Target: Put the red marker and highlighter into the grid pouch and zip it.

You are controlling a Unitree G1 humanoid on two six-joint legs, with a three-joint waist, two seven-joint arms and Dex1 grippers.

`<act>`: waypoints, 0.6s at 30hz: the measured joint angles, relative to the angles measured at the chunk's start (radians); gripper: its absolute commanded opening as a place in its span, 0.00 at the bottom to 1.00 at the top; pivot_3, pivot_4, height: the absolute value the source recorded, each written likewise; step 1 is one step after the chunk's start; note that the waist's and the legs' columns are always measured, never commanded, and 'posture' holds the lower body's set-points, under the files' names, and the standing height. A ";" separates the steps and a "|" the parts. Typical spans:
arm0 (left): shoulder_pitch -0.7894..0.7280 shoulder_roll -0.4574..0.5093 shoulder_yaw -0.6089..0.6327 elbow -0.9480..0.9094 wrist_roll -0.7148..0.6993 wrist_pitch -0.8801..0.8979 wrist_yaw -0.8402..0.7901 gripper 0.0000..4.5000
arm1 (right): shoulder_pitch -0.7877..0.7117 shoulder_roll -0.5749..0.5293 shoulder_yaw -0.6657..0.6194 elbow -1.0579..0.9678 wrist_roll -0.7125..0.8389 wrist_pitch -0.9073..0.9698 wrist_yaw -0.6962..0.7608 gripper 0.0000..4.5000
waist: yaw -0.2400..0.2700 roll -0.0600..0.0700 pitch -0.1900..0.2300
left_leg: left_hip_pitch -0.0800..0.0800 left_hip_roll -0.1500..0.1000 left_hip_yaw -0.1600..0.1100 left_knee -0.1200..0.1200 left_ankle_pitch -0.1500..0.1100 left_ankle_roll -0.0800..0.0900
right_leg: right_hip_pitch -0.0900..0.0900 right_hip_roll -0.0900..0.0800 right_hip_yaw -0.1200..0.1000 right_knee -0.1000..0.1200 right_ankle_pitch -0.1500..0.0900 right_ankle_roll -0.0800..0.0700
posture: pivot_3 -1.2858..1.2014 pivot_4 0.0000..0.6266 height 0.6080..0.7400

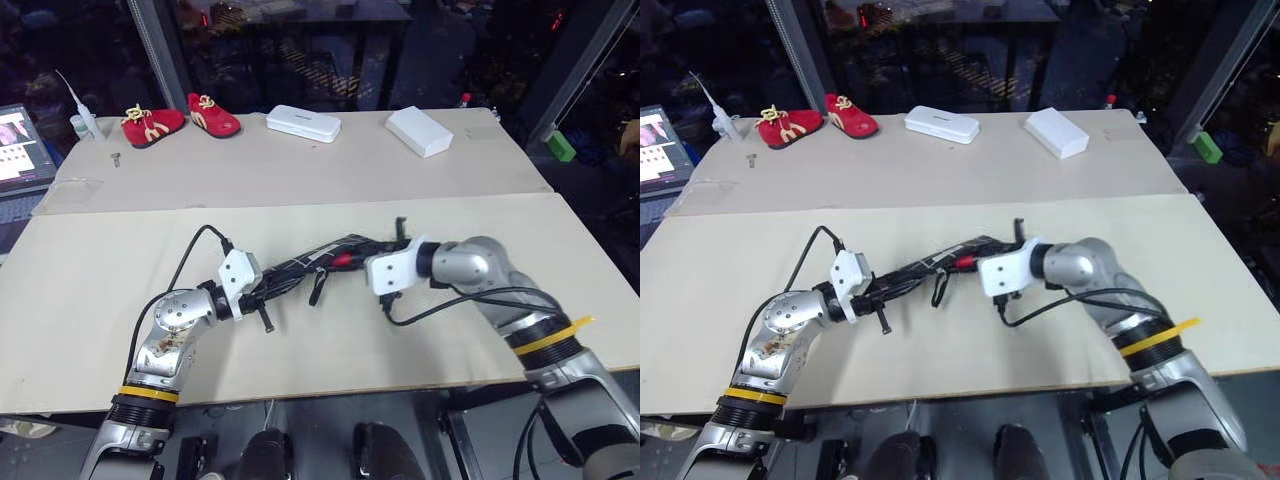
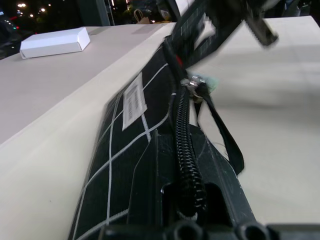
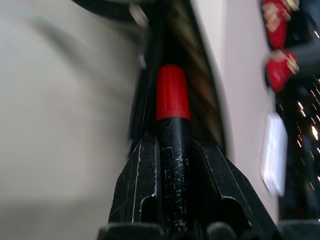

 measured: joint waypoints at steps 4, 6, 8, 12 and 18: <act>-0.006 -0.002 -0.004 0.002 0.008 0.000 -0.003 0.00 | -0.048 0.057 0.028 0.052 -0.021 -0.037 -0.023 0.11 | 0.001 0.000 0.000 | 0.000 0.000 0.000 0.000 0.000 0.000 | 0.000 0.000 0.000 0.001 0.000 0.000 | 0.52 0.24 1.00; -0.009 -0.005 -0.005 0.002 0.009 -0.001 -0.007 0.00 | -0.054 0.084 0.039 0.075 -0.021 -0.054 -0.027 0.22 | 0.002 0.000 0.000 | 0.000 0.000 0.000 0.000 0.000 0.000 | 0.000 0.000 0.000 0.002 0.000 0.000 | 0.52 0.24 1.00; -0.009 -0.006 -0.005 0.002 0.011 -0.001 -0.008 0.00 | -0.054 0.092 0.040 0.089 -0.019 -0.069 -0.029 0.40 | 0.002 0.000 0.000 | 0.000 0.000 0.000 0.000 0.000 0.000 | 0.000 0.000 -0.001 0.003 0.000 0.000 | 0.52 0.24 1.00; -0.009 -0.010 -0.005 0.002 0.012 -0.001 -0.007 0.00 | -0.054 0.090 0.036 0.102 0.000 -0.075 -0.030 0.68 | 0.001 0.000 0.000 | 0.001 0.000 0.000 0.000 0.000 0.000 | 0.000 0.000 0.000 0.004 0.000 0.000 | 0.52 0.24 1.00; -0.007 -0.018 -0.011 -0.005 0.012 -0.001 0.003 0.00 | -0.053 0.028 -0.009 0.115 0.048 -0.092 -0.029 0.78 | 0.001 0.000 0.000 | 0.001 0.000 -0.001 0.000 0.000 -0.001 | 0.000 0.000 0.000 0.005 0.000 -0.001 | 0.52 0.24 1.00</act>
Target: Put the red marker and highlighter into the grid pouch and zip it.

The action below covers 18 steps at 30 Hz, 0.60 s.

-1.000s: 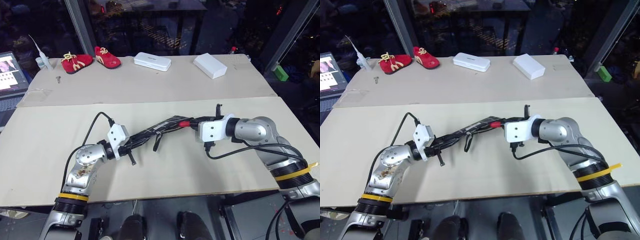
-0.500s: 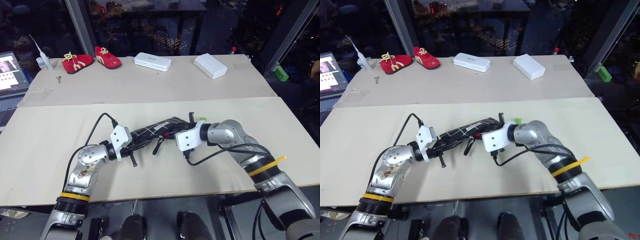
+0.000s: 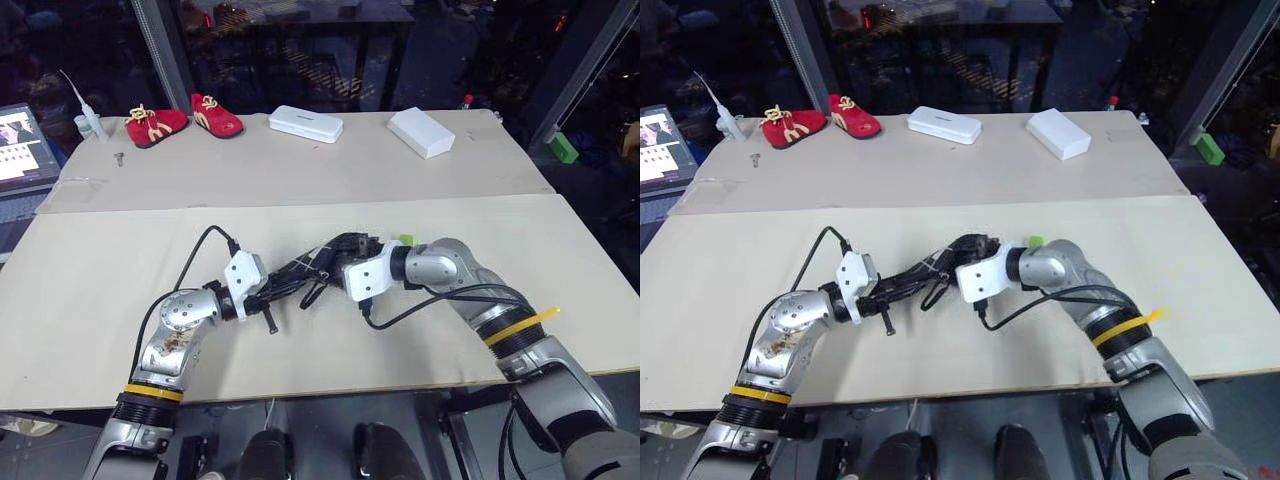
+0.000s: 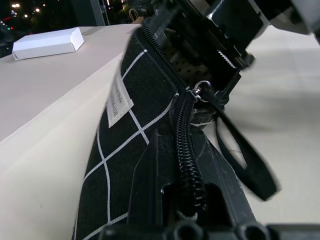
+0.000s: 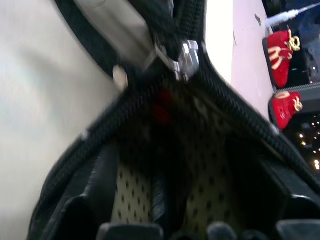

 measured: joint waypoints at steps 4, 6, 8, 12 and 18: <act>0.002 0.003 0.004 0.000 0.000 -0.001 0.003 0.00 | 0.032 -0.099 -0.155 -0.089 0.257 0.175 0.138 0.78 | 0.004 0.000 0.000 | 0.000 0.001 -0.001 0.000 0.000 0.000 | 0.000 -0.001 0.000 0.000 0.000 0.000 | 0.52 0.24 1.00; 0.007 0.005 0.006 0.000 0.000 -0.001 0.003 0.00 | 0.076 -0.178 -0.257 -0.207 0.461 0.418 0.246 0.78 | 0.010 0.000 0.000 | 0.000 0.001 -0.003 0.000 0.000 0.001 | 0.001 -0.001 -0.001 0.000 0.000 0.000 | 0.52 0.24 1.00; 0.012 0.008 0.009 0.000 0.000 -0.001 0.006 0.00 | 0.107 -0.227 -0.350 -0.289 0.653 0.648 0.316 0.78 | 0.013 0.000 0.000 | 0.001 0.002 -0.005 0.000 -0.001 0.001 | 0.001 -0.001 0.000 0.000 0.000 0.000 | 0.52 0.24 1.00; 0.016 0.007 0.012 -0.002 0.000 -0.001 0.013 0.00 | 0.090 -0.219 -0.433 -0.278 0.725 0.857 0.222 0.78 | 0.005 0.000 0.000 | 0.005 0.002 -0.003 0.000 0.000 0.001 | 0.003 -0.001 0.000 0.000 0.001 -0.003 | 0.52 0.24 1.00; 0.039 0.006 0.027 -0.003 0.000 -0.001 0.039 0.00 | 0.068 -0.121 -0.348 -0.099 0.555 1.015 -0.020 0.78 | -0.004 0.000 0.000 | 0.002 0.002 -0.002 -0.001 0.000 0.000 | 0.000 0.001 0.002 0.001 0.001 -0.004 | 0.52 0.24 1.00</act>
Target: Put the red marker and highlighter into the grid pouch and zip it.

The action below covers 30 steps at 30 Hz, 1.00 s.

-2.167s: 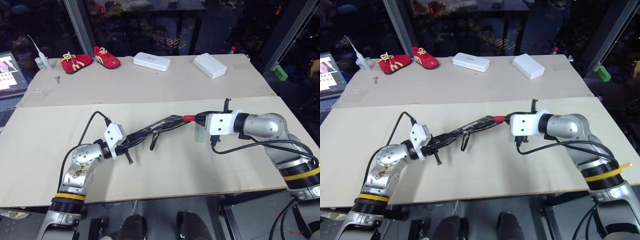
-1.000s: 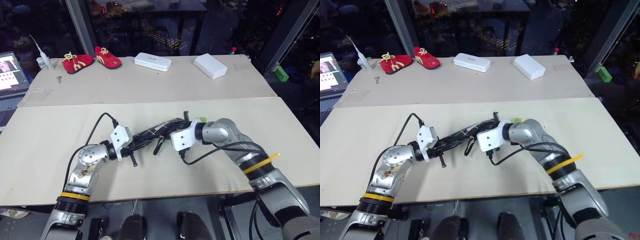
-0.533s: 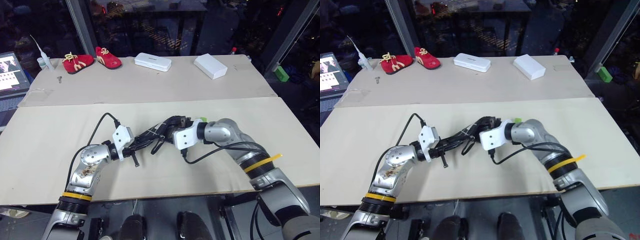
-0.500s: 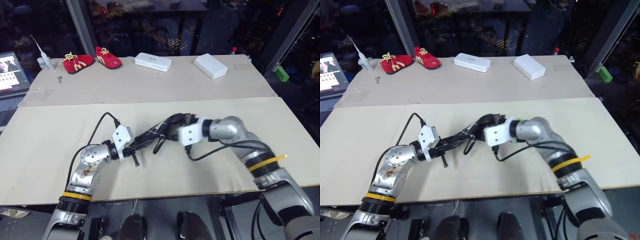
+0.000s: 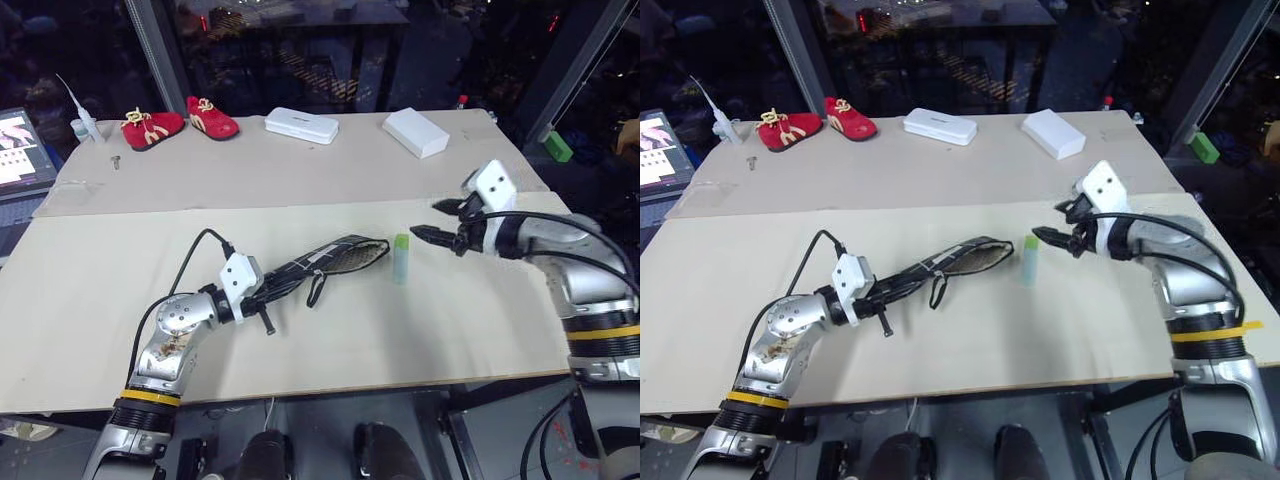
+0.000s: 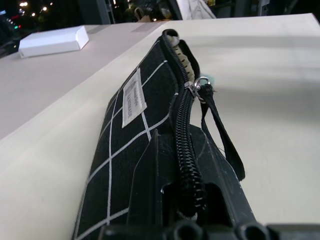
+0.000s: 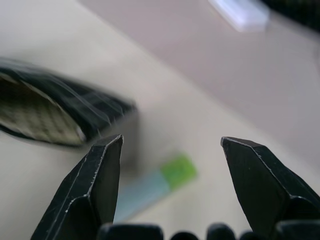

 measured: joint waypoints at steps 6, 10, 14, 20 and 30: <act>-0.001 0.001 0.018 -0.003 0.000 0.000 0.018 0.00 | -0.051 0.150 0.060 0.116 -0.085 0.140 -0.164 0.78 | 0.001 0.001 0.000 | -0.003 0.000 0.001 0.000 0.000 0.000 | -0.002 0.000 -0.001 0.000 0.000 0.001 | 0.52 0.24 1.00; -0.002 0.006 0.044 0.003 0.000 0.000 0.026 0.00 | -0.069 0.177 0.076 0.132 -0.114 0.161 -0.201 0.78 | 0.006 0.001 0.000 | -0.003 0.000 0.001 0.000 0.000 0.000 | 0.000 -0.001 -0.002 -0.001 0.000 0.001 | 0.52 0.24 1.00; -0.003 0.005 0.046 0.003 0.000 -0.001 0.031 0.00 | -0.070 0.197 0.076 0.137 -0.125 0.169 -0.215 0.78 | 0.007 0.001 0.000 | -0.003 -0.001 0.000 0.000 0.000 0.000 | 0.000 -0.002 -0.002 -0.001 0.000 0.001 | 0.52 0.24 1.00; -0.001 -0.013 0.046 0.003 0.001 -0.004 0.047 0.00 | 0.008 0.238 0.061 0.015 -0.126 0.257 -0.253 0.78 | 0.008 0.001 -0.001 | -0.002 0.000 0.000 0.000 0.000 0.000 | 0.001 -0.001 -0.004 -0.001 0.000 0.002 | 0.52 0.24 1.00; 0.004 -0.015 0.046 0.003 0.001 -0.008 0.056 0.00 | 0.092 0.255 -0.005 -0.116 -0.092 0.354 -0.298 0.49 | 0.010 0.001 -0.002 | -0.001 -0.001 -0.001 0.000 0.000 0.000 | 0.002 -0.002 -0.003 -0.001 0.000 0.002 | 0.52 0.24 1.00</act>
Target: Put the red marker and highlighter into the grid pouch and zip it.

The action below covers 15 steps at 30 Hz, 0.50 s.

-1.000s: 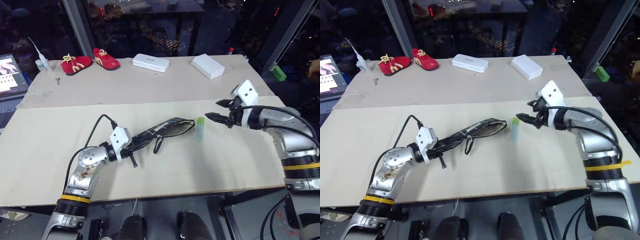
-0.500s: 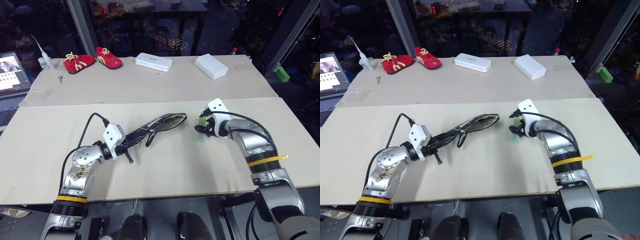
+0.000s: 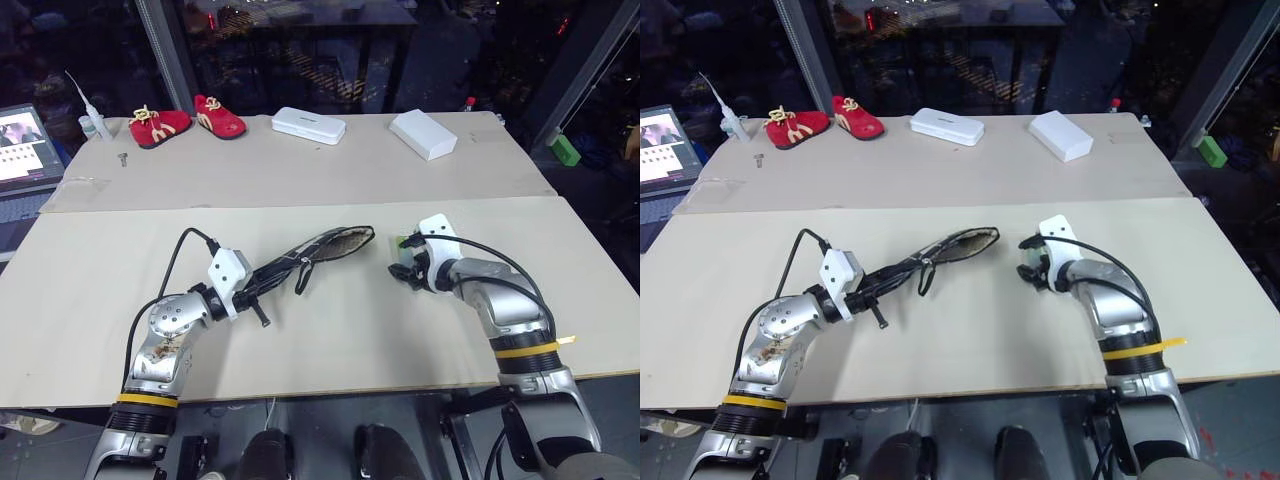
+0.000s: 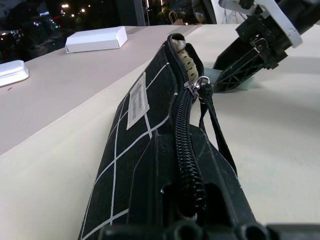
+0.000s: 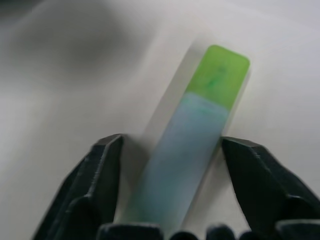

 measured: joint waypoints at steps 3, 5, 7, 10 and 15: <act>0.000 0.000 0.000 0.000 0.000 -0.001 0.001 0.00 | 0.001 0.000 -0.001 0.001 0.000 0.000 -0.004 0.26 | 0.000 0.000 0.000 | 0.000 0.000 0.000 0.000 0.000 0.000 | 0.000 0.000 0.000 0.000 0.000 0.000 | 0.52 0.24 1.00; 0.000 0.000 0.000 0.000 0.000 -0.001 0.001 0.00 | 0.000 0.000 -0.001 0.002 0.000 -0.001 -0.002 0.23 | 0.000 0.000 0.000 | 0.001 0.000 0.000 0.000 0.000 0.000 | 0.000 0.000 0.000 0.000 0.000 0.000 | 0.52 0.24 1.00; 0.000 0.001 0.000 0.000 0.000 -0.001 0.001 0.00 | -0.007 -0.003 -0.001 0.016 0.004 -0.009 0.007 0.23 | -0.002 0.000 0.000 | 0.001 -0.001 0.000 0.000 0.000 0.000 | 0.000 0.000 0.000 0.000 0.000 0.000 | 0.52 0.24 1.00; 0.000 0.002 0.000 0.000 0.000 -0.001 -0.004 0.00 | -0.010 -0.021 0.004 0.028 -0.003 -0.064 0.009 0.23 | -0.003 0.000 0.000 | -0.001 -0.001 0.000 0.000 0.000 0.000 | -0.002 0.000 0.001 0.000 0.000 0.000 | 0.52 0.24 1.00; -0.002 0.017 -0.002 0.000 0.001 -0.002 -0.019 0.00 | -0.078 -0.105 -0.022 -0.016 -0.016 -0.280 0.056 0.23 | -0.010 0.000 0.000 | -0.003 -0.001 -0.001 -0.001 0.000 0.000 | -0.004 0.001 0.002 0.000 0.000 0.001 | 0.52 0.24 1.00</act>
